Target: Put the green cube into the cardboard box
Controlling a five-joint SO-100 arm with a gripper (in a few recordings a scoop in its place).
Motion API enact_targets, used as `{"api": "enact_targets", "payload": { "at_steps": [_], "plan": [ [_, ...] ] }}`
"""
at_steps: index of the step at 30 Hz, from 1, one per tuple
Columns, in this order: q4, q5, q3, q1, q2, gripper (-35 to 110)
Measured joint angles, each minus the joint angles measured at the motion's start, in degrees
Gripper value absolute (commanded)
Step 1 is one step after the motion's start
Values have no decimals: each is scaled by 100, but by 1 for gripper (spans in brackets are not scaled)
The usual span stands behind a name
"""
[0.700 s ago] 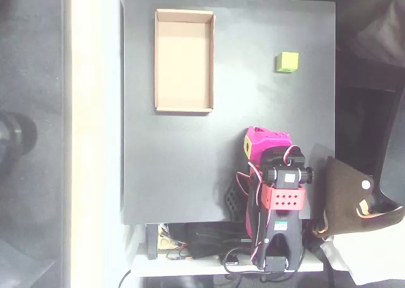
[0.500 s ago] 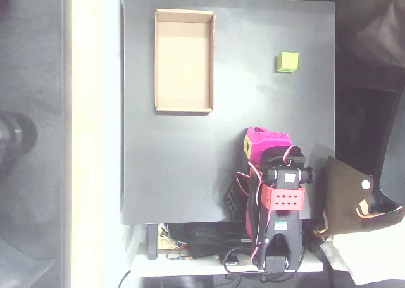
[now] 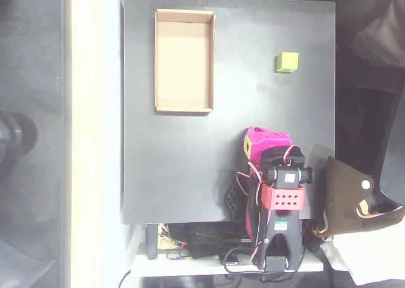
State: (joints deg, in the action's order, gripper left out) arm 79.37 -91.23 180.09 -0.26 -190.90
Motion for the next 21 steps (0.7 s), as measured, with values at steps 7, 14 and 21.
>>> {"api": "enact_targets", "payload": {
  "at_steps": [7, 14, 21],
  "plan": [
    [0, 0, 0, 0, 0, 2],
    [0, 0, 0, 0, 0, 2],
    [0, 0, -281, 0, 0, 2]
  ]
}}
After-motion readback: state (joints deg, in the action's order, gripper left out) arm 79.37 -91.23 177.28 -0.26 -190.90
